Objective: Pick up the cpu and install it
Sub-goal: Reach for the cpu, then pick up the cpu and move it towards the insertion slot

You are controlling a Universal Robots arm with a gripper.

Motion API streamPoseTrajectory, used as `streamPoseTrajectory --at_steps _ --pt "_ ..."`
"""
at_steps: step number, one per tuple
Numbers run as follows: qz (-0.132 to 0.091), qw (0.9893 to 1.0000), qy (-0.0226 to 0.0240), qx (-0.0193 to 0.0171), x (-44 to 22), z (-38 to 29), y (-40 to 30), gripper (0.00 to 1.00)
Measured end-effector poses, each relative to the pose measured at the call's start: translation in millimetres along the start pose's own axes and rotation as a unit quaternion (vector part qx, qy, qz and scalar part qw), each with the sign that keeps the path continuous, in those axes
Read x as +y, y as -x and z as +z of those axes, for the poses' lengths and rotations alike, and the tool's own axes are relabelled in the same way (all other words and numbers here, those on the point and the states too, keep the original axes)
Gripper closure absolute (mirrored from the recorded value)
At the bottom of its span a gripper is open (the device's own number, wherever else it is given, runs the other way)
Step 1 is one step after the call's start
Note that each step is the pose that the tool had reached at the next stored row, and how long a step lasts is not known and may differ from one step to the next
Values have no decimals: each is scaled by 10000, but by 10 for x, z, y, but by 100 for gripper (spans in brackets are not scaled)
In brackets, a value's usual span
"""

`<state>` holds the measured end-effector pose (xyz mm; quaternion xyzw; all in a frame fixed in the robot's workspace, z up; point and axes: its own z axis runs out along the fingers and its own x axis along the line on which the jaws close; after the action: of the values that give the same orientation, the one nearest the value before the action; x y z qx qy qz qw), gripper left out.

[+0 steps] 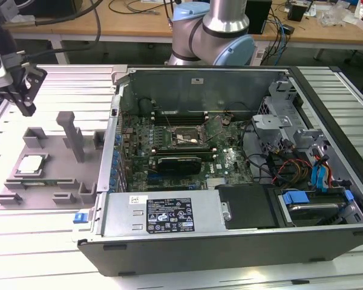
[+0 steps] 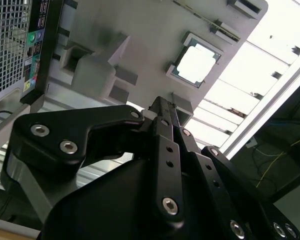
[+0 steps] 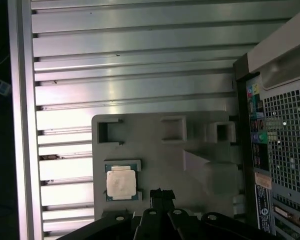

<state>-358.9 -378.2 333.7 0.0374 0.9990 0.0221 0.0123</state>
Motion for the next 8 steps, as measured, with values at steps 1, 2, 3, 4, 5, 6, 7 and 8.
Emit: streamPoseTrajectory --at_steps 1,2,3,4,5,6,7,8 --pt "0 10000 0 0 -14 8 -3 89" --pt "0 10000 0 0 -26 16 -6 89" --pt "0 10000 0 0 -33 23 -7 89" --pt "0 10000 0 0 -35 29 -9 89" --pt "0 10000 0 1 -35 29 -9 89" --pt "0 10000 0 0 -36 30 -8 89" --pt "0 10000 0 0 -35 31 -8 89" --pt "0 10000 0 0 -36 32 -8 89"
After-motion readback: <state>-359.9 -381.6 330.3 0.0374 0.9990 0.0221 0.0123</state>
